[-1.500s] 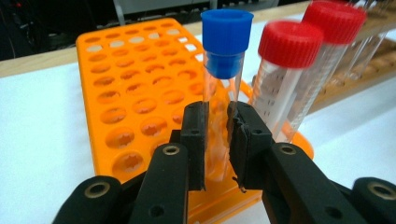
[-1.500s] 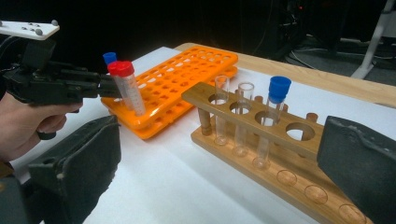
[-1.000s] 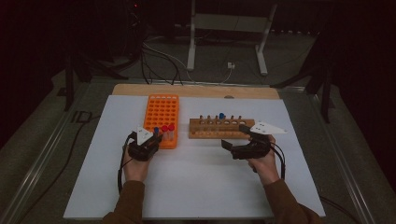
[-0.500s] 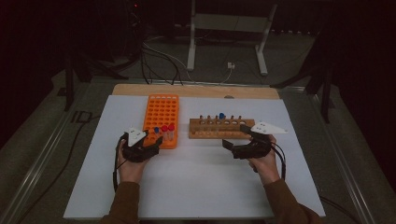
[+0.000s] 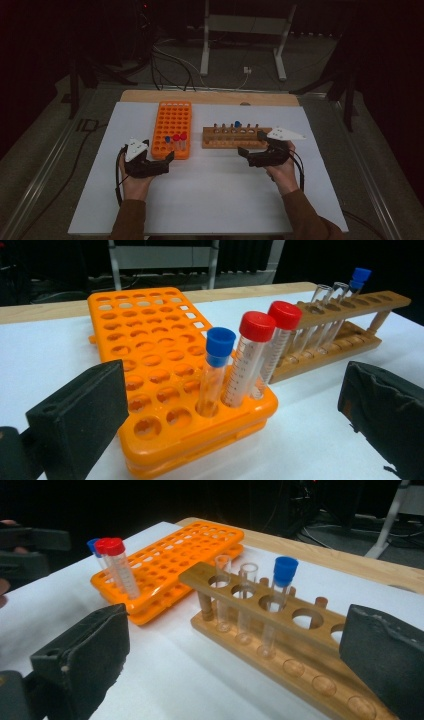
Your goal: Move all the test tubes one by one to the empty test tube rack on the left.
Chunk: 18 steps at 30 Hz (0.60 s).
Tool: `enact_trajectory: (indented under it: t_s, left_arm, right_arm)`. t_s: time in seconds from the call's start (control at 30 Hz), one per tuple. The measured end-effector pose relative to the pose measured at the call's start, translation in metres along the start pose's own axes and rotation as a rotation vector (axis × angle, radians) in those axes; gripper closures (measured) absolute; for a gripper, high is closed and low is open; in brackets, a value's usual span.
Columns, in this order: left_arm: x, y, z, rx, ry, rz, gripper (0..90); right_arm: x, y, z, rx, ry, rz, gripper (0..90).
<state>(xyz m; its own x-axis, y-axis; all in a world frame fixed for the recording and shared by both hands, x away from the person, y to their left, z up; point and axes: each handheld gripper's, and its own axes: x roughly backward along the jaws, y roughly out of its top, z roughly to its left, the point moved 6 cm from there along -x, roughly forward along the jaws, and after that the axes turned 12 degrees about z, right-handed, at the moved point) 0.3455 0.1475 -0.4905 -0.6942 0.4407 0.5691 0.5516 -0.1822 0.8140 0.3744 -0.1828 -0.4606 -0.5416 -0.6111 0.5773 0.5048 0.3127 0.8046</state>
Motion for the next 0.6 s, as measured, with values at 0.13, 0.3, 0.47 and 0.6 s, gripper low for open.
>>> enact_trajectory:
  t_s: [0.13, 0.3, 0.47, 0.6]
  left_arm:
    - [0.002, -0.007, -0.006, -0.023, -0.015, 0.01, 4.3]
    - [0.004, -0.006, -0.012, -0.047, -0.012, 0.002, 3.5]
    - [0.003, -0.006, -0.013, -0.039, 0.004, -0.007, 1.0]
    - [0.002, -0.007, -0.011, -0.02, 0.002, -0.009, 1.0]
  right_arm:
    - [-0.004, 0.009, -0.002, 0.01, -0.018, 0.002, 5.1]
    - [-0.012, 0.021, -0.006, 0.033, -0.046, 0.012, 8.4]
    - [-0.026, 0.024, -0.016, 0.022, -0.081, 0.033, 19.7]
    - [-0.04, 0.019, -0.027, 0.009, -0.108, 0.072, 39.9]
